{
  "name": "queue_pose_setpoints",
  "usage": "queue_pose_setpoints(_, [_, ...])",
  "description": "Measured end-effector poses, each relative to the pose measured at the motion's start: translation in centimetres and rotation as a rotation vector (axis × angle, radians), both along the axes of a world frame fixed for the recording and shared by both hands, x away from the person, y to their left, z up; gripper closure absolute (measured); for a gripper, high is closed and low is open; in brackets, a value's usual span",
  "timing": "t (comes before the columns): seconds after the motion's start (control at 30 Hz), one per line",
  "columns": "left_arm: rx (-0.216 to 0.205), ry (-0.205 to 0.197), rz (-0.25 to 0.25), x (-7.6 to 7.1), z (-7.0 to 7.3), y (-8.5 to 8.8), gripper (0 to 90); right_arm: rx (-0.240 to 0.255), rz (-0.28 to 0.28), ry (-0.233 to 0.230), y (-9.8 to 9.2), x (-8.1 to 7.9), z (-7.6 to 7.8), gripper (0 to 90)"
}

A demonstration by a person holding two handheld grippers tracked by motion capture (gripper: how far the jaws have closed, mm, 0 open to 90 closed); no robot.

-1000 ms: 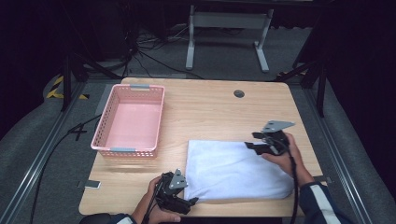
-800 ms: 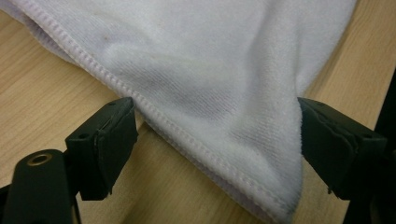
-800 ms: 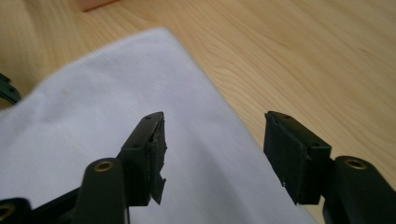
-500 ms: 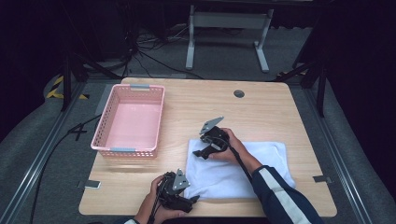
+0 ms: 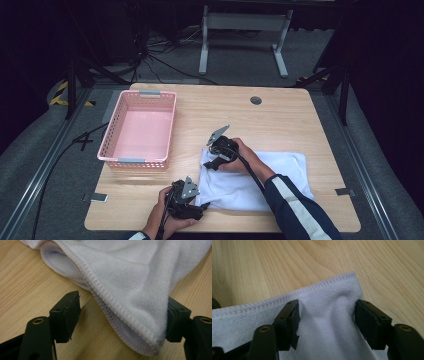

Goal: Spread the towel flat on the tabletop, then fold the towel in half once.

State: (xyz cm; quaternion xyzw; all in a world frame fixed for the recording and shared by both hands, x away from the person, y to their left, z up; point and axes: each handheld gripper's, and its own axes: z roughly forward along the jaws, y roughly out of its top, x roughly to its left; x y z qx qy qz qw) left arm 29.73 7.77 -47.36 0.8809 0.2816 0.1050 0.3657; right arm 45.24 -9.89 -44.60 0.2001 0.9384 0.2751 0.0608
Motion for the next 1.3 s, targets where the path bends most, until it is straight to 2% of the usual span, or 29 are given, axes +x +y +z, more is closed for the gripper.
queue_pose_setpoints(0.03, [0.007, 0.011, -0.005, -0.1, 0.0, -0.1, 24.3, -0.005, -0.003, -0.009, 0.0, 0.0, 0.1, 32.4])
queue_pose_setpoints(0.07, [0.022, 0.010, -0.026, -0.3, 0.0, -0.3, 19.2, -0.009, -0.022, -0.041, 0.1, 0.1, 0.3, 25.4])
queue_pose_setpoints(0.1, [0.034, 0.000, -0.040, -0.4, -0.1, -0.5, 15.9, -0.004, -0.050, -0.071, 0.0, 0.2, 0.5, 23.1])
queue_pose_setpoints(0.13, [0.026, 0.002, -0.050, -0.6, 0.0, -0.7, 16.2, 0.007, -0.054, -0.073, 0.0, 0.4, 0.5, 22.2])
queue_pose_setpoints(0.17, [0.025, 0.001, -0.063, -0.7, -0.1, -1.0, 16.3, -0.001, -0.061, -0.062, 0.0, 0.6, 0.3, 19.9])
queue_pose_setpoints(0.2, [0.028, -0.010, -0.065, -0.7, -0.1, -1.1, 14.8, -0.031, -0.076, -0.059, 0.1, 0.9, -0.1, 16.0])
queue_pose_setpoints(0.23, [0.028, -0.001, -0.067, -0.6, -0.1, -1.2, 14.6, -0.042, -0.079, -0.051, 0.1, 1.1, -0.4, 15.0])
queue_pose_setpoints(0.27, [0.015, 0.001, -0.064, -0.4, -0.2, -1.2, 14.2, -0.012, -0.086, -0.015, -0.1, 1.3, -0.6, 15.2])
queue_pose_setpoints(0.3, [0.023, 0.003, -0.069, -0.3, -0.2, -1.2, 14.2, -0.003, -0.082, -0.009, -0.2, 1.5, -0.7, 15.7])
queue_pose_setpoints(0.37, [0.019, -0.005, -0.067, -0.2, -0.2, -1.2, 14.4, 0.009, -0.052, -0.006, -0.3, 1.4, -0.6, 24.1])
queue_pose_setpoints(0.4, [0.015, 0.002, -0.057, -0.1, -0.2, -1.2, 14.4, 0.009, -0.052, -0.006, -0.3, 1.4, -0.6, 24.1])
queue_pose_setpoints(0.43, [0.013, -0.010, -0.050, 0.0, -0.3, -1.3, 15.2, 0.010, -0.033, -0.001, -0.2, 1.2, -0.5, 29.9])
queue_pose_setpoints(0.47, [0.015, -0.010, -0.050, 0.1, -0.2, -1.3, 15.8, 0.003, -0.001, -0.002, 0.1, 1.0, -0.3, 41.8])
queue_pose_setpoints(0.5, [0.005, -0.008, -0.035, 0.0, -0.3, -1.4, 16.6, 0.001, 0.022, 0.004, 0.2, 0.8, -0.1, 48.7])
queue_pose_setpoints(0.57, [0.002, -0.007, -0.043, 0.2, -0.1, -1.4, 26.0, 0.000, 0.040, 0.017, 0.5, 0.5, 0.0, 61.1])
queue_pose_setpoints(0.67, [-0.010, -0.020, -0.048, 0.5, 0.0, -1.2, 42.4, 0.007, 0.055, 0.037, 0.7, 0.2, 0.1, 74.7])
queue_pose_setpoints(0.73, [-0.012, -0.018, -0.049, 0.6, 0.1, -1.3, 49.1, 0.000, 0.054, 0.036, 0.8, 0.0, 0.1, 76.9])
queue_pose_setpoints(0.77, [-0.004, -0.026, -0.060, 0.7, 0.2, -1.3, 56.5, 0.001, 0.055, 0.037, 0.8, 0.0, 0.1, 78.0])
queue_pose_setpoints(0.87, [-0.002, -0.019, -0.055, 0.5, 0.3, -1.3, 65.7, 0.001, 0.060, 0.040, 0.8, 0.0, 0.2, 79.0])
queue_pose_setpoints(0.93, [-0.001, -0.015, -0.054, 0.6, 0.3, -1.1, 66.8, 0.001, 0.059, 0.034, 1.0, -0.1, 0.1, 80.0])
queue_pose_setpoints(1.0, [0.019, -0.008, -0.055, 0.6, 0.5, -0.9, 69.6, 0.004, 0.072, 0.022, 1.3, -0.1, 0.1, 80.4])
queue_pose_setpoints(1.13, [0.019, -0.004, -0.041, 0.6, 0.6, -0.2, 70.6, 0.020, 0.080, 0.021, 1.6, 0.1, 0.1, 81.1])
queue_pose_setpoints(1.2, [0.012, 0.012, -0.029, 0.7, 0.7, 0.3, 70.8, 0.032, 0.078, 0.009, 2.0, 0.2, 0.2, 81.2])
queue_pose_setpoints(1.3, [-0.004, -0.006, -0.014, 0.6, 1.1, 1.2, 71.3, 0.038, 0.092, -0.014, 2.7, 0.1, 0.7, 81.4])
